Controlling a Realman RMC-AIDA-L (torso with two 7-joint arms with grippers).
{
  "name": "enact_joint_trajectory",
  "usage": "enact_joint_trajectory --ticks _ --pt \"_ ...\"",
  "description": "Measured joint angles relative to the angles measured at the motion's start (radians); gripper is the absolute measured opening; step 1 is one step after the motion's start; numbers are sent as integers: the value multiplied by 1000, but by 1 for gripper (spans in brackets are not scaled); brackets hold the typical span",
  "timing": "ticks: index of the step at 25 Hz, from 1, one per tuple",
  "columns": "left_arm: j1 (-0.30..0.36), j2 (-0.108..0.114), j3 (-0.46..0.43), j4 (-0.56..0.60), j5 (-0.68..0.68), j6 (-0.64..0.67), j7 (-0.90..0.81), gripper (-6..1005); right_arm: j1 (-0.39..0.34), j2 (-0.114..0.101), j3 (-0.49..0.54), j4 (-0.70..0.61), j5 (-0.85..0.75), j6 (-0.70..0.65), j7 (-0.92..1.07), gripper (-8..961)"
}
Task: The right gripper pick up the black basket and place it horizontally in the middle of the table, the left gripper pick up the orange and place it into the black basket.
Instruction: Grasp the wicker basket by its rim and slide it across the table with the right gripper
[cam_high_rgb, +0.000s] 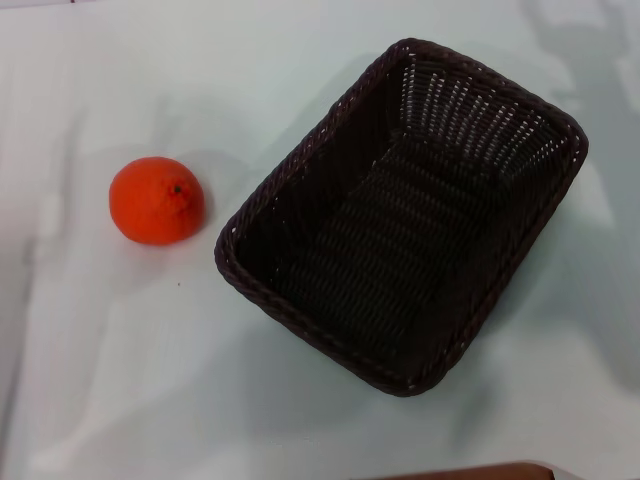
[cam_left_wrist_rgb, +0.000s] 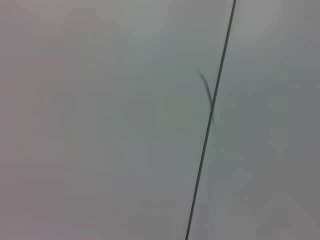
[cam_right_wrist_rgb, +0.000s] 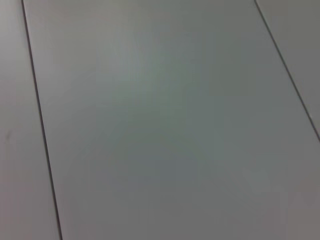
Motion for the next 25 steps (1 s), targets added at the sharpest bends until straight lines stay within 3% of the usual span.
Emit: enact_joint_trajectory --ticks 10,15,19,20,21,25 --pt "-1 -1 -4 2 -1 8 1 860 6 -2 19 -6 5 -1 -2 945" --pt "0 -2 -5 3 -1 8 1 860 5 -8 -30 -40 -11 -14 74 945" --pt "-2 -1 -7 2 -1 9 1 860 13 -13 -186 -261 -115 -129 391 944" --pt "-4 0 -8 2 -1 9 1 860 18 -17 -277 -393 -194 -175 586 944" --pt "-5 0 -8 3 -1 9 1 860 18 -17 -277 -393 -194 -175 586 944" --pt "-7 1 -8 3 -1 16 1 860 18 -30 -467 -688 -373 -176 990 944"
